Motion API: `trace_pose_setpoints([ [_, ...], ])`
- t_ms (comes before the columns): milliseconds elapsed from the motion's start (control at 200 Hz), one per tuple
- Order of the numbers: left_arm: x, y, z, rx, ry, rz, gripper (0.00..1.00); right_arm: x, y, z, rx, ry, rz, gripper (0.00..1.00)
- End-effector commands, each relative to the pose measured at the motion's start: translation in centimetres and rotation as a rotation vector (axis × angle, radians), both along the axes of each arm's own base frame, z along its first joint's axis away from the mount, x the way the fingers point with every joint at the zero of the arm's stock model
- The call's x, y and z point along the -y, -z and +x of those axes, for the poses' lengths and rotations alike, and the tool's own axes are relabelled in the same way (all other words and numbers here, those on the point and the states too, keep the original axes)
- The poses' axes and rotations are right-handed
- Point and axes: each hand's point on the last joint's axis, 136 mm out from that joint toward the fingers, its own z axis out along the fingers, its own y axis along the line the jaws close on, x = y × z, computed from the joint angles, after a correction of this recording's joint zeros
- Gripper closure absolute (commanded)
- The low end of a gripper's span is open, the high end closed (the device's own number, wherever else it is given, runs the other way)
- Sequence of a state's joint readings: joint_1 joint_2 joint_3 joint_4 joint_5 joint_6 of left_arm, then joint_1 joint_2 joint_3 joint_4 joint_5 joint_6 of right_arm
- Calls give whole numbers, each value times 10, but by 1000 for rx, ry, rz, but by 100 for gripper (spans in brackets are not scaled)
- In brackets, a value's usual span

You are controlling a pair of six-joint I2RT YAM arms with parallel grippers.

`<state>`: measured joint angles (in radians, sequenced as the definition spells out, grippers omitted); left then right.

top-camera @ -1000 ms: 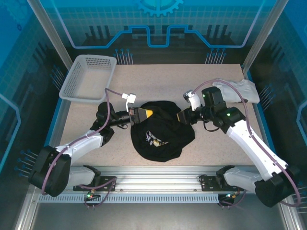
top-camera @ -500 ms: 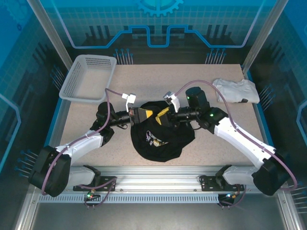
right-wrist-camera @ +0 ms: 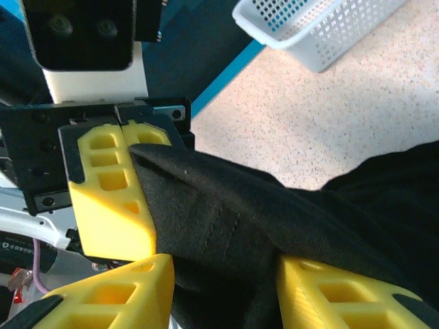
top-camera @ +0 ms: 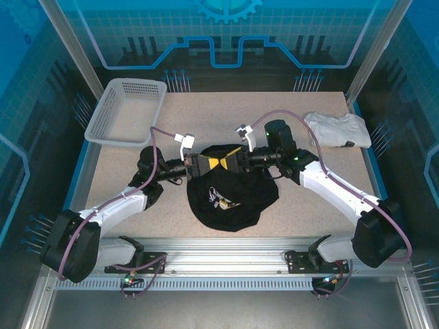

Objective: Fold the inside-out t-shirt

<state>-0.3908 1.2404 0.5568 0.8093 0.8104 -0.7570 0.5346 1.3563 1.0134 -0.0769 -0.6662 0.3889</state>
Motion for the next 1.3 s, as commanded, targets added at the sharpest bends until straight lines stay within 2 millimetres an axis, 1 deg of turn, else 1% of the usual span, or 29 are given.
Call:
trace_pose_setpoints([
  [0,2,-18,-11,93,38,-14,100,-4,-8,3,-8,-21,62,55],
  [40,2,-19,-11,93,38,-14,100,-5,-8,2,-12,-29,68,55],
  [95,2,-18,-10,93,37,-14,100,-7,-10,1,-14,-40,79,60],
  [260,2,-15,-9,86,28,-9,100,-3,-13,-1,-7,-37,80,87],
  [385,2,-8,-5,77,8,11,100,5,-20,-3,19,-19,73,100],
  [460,1,1,0,63,-13,38,100,10,-27,-7,45,-20,69,100],
  [490,0,6,3,52,-30,57,93,11,-31,-10,59,-22,66,100],
  [510,0,9,5,45,-40,70,87,12,-33,-11,66,-24,65,100],
  [535,-2,13,7,34,-57,88,83,14,-37,-13,76,-25,64,100],
  [585,-3,18,10,28,-76,115,78,16,-42,-17,87,-26,61,100],
  [630,-4,22,9,31,-86,140,72,17,-47,-20,94,-27,57,100],
  [735,1,31,0,68,-83,211,59,21,-54,-23,109,-24,43,100],
  [830,8,40,-5,79,-73,275,53,21,-57,-25,106,-34,35,100],
  [960,15,38,-7,88,-54,286,46,20,-53,-19,90,-3,-4,100],
  [1091,13,35,-10,124,-73,303,38,15,-49,-13,72,16,-15,100],
  [1296,16,22,-14,172,-70,294,36,-1,-40,-11,40,-18,-17,100],
])
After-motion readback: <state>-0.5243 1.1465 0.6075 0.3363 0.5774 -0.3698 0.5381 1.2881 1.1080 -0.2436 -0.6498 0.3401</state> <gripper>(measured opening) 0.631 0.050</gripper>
